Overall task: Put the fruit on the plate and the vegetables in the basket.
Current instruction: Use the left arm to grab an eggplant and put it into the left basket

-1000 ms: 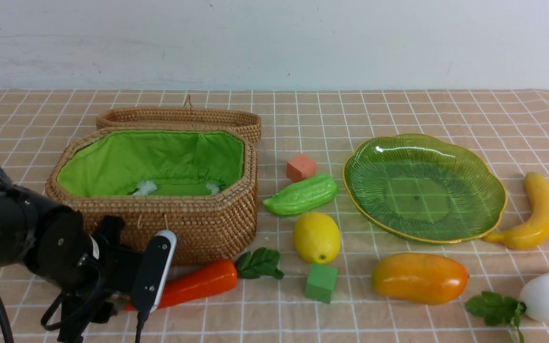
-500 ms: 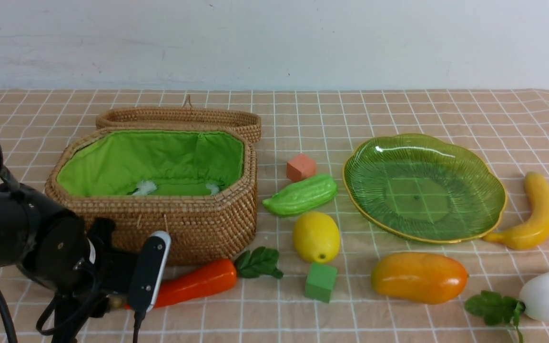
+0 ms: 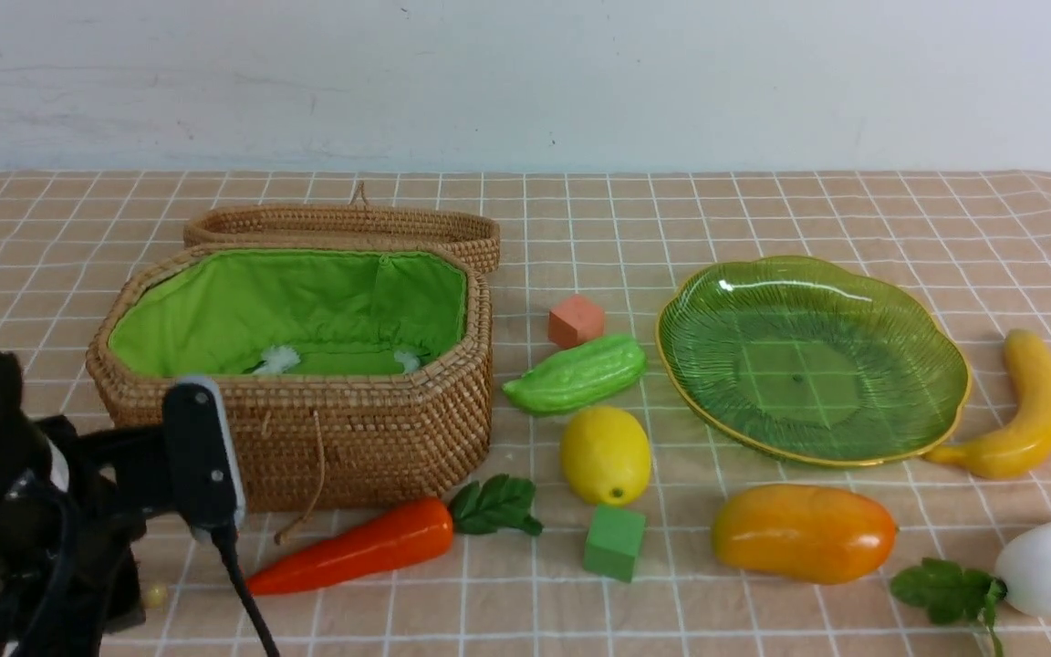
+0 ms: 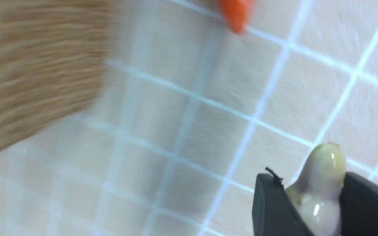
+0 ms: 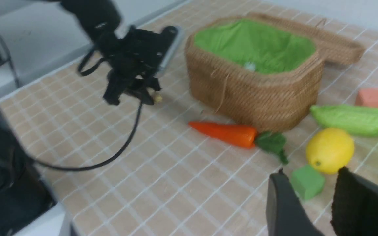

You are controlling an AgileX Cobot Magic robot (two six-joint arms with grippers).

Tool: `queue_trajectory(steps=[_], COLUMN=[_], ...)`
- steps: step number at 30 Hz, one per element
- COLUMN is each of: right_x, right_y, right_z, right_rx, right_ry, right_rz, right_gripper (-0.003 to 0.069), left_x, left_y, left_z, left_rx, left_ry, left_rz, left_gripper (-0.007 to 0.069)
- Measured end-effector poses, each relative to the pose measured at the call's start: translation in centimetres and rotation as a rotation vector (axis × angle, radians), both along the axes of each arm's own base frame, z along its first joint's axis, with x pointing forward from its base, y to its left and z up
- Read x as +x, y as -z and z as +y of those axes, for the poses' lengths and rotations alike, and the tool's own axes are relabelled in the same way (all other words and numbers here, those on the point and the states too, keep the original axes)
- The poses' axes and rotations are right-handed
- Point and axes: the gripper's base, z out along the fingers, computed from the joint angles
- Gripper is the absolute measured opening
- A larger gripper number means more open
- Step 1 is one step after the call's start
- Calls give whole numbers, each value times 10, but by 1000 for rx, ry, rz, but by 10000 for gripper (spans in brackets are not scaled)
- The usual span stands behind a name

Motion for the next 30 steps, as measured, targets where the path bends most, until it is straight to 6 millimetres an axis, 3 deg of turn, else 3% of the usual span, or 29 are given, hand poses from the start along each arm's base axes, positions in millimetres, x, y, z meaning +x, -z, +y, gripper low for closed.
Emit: queue_trajectory(steps=[4,7,11,12,15,20,22,26,29,30], right_x=[9,14,16,16,15,15,14,13,13,13], right_y=[-9,-17,-20,-20,-20,-18,-17,-16,-15,-15], right_z=[-5,-10,-12,-12,-11,-10,-10,-9,-8,-8], right_rx=[59,118,148,152,153,144,136,127,122,123], right_ry=[107,189,215,215,211,195,186,171,165,163], right_rz=[-89,-147,-162,-160,-155,-142,-134,-122,-115,-114], right_gripper=[237,237,237,237,237,237,237,237,237,237], left_x=[-2,12,40,58,76,117,129,136,137,139], left_y=[-54,-94,-114,-114,-110,-79,-62,-48,-46,-49], left_z=[-2,-7,-16,-25,-38,-78,-85,-88,-88,-89], left_rx=[-109,-172,-222,-236,-246,-261,-255,-245,-245,-257], left_ry=[-8,5,10,24,51,119,122,120,122,122], left_rz=[-297,-485,-580,-593,-599,-553,-519,-485,-490,-517], left_gripper=[242,242,242,242,242,242,242,242,297,414])
